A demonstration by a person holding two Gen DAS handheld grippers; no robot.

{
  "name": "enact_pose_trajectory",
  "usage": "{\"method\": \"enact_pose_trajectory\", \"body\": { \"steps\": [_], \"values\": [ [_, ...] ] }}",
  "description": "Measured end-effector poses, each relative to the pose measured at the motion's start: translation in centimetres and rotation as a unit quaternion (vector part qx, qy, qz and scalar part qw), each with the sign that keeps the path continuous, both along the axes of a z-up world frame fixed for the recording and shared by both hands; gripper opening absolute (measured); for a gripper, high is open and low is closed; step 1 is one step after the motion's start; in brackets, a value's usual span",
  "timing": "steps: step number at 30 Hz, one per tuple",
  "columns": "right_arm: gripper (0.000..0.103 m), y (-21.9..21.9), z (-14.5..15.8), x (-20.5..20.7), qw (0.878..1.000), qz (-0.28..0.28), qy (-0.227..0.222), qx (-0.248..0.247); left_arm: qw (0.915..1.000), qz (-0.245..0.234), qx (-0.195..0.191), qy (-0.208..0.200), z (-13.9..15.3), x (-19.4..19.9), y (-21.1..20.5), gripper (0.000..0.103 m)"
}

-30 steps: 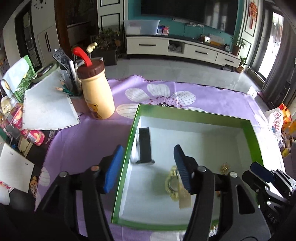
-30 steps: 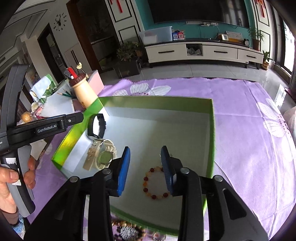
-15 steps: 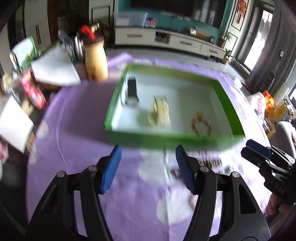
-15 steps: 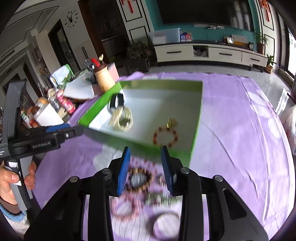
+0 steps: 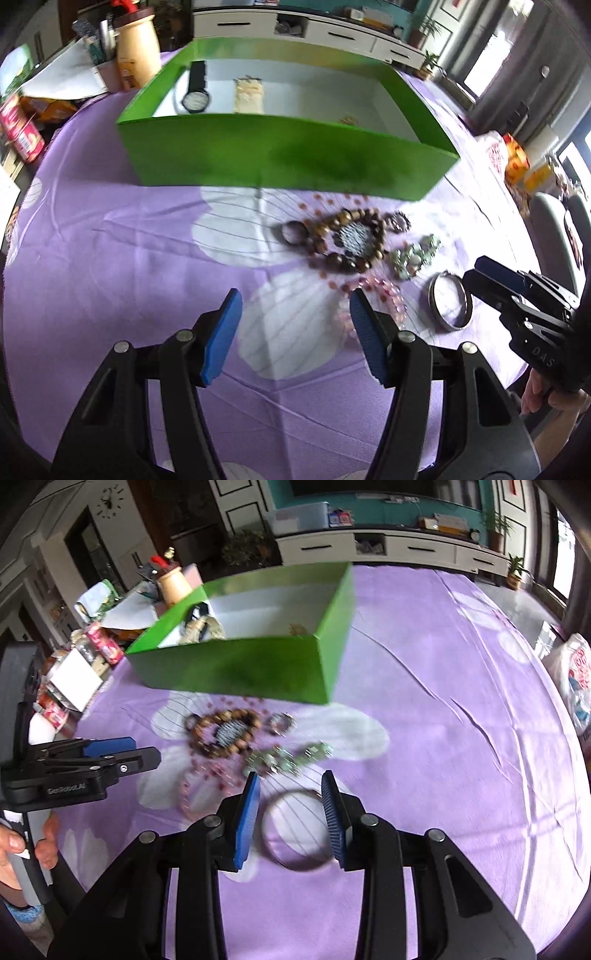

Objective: Organize jewelry
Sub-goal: 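Grasp the silver bangle with the right tool while the left tool grasps the pink bead bracelet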

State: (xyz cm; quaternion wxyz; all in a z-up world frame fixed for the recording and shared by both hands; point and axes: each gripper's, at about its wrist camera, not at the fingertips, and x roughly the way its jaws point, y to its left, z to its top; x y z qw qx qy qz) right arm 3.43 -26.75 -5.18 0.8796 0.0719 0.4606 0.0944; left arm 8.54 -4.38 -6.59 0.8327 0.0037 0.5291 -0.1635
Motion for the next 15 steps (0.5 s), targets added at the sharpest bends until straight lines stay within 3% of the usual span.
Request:
{"method": "enact_pose_trajectory", "body": {
  "steps": [4,6,11,14,15],
  "values": [
    [0.035,-0.6,-1.1,-0.5,1.000,-0.011,0.009,-0.026,0.9995,-0.021,0.023,-0.004,-0.9,-0.5,-1.6,0.055],
    [0.035,-0.8,-1.7,-0.6,0.999,-0.020,0.011,-0.040,0.9990,-0.028,0.034,-0.004,-1.4,-0.6,-2.2,0.047],
    [0.034,-0.9,-2.7,-0.8,0.997,-0.022,0.020,-0.065,0.9971,-0.051,0.056,-0.013,-2.1,-1.0,-4.0,0.042],
    [0.024,-0.1,-2.8,-0.9,0.995,-0.012,0.013,-0.094,0.9947,-0.066,0.074,-0.026,-2.3,-1.3,-4.8,0.039],
    [0.020,0.2,-2.8,-1.0,0.995,-0.006,0.011,-0.097,0.9942,-0.070,0.076,-0.029,-2.2,-1.4,-5.0,0.033]
  ]
}}
